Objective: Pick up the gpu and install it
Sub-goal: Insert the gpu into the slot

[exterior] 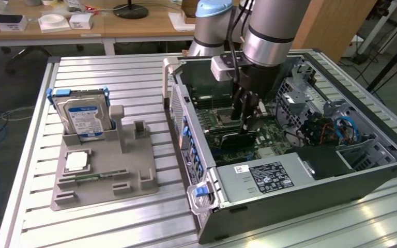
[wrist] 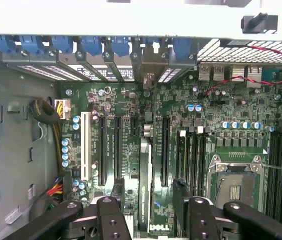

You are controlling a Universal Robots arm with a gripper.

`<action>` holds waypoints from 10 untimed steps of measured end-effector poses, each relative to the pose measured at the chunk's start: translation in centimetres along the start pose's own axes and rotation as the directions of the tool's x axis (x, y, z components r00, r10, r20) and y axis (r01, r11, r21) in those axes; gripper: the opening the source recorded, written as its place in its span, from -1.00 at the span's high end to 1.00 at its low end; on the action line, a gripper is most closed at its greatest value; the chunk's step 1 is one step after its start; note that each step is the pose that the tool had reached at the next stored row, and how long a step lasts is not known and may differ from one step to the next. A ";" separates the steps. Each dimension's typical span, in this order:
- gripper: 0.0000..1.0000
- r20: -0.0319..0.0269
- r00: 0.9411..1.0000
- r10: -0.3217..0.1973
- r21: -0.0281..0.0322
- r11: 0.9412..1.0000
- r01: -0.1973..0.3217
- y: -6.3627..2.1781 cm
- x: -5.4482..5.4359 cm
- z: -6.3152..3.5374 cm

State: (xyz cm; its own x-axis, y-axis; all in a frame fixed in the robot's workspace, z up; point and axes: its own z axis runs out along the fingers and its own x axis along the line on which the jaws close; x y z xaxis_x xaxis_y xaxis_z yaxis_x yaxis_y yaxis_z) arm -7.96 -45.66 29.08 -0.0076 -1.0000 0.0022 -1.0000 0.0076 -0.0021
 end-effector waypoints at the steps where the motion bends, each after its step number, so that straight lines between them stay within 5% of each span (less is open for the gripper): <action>1: -0.02 0.000 1.000 0.000 0.000 1.000 0.000 0.00 0.0 0.00; 5: 0.13 0.000 1.000 0.000 0.000 1.000 0.000 0.00 0.0 -0.01; 8: 0.48 0.000 1.000 0.000 0.000 1.000 0.000 0.00 0.0 -0.01; 10: 0.48 0.000 1.000 0.000 0.000 1.000 0.000 0.00 0.0 -0.01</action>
State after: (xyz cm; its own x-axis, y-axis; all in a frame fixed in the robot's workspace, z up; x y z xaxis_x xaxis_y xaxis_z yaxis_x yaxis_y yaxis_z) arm -7.97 -45.66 29.09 -0.0077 -1.0000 0.0024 -1.0000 0.0076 -0.0020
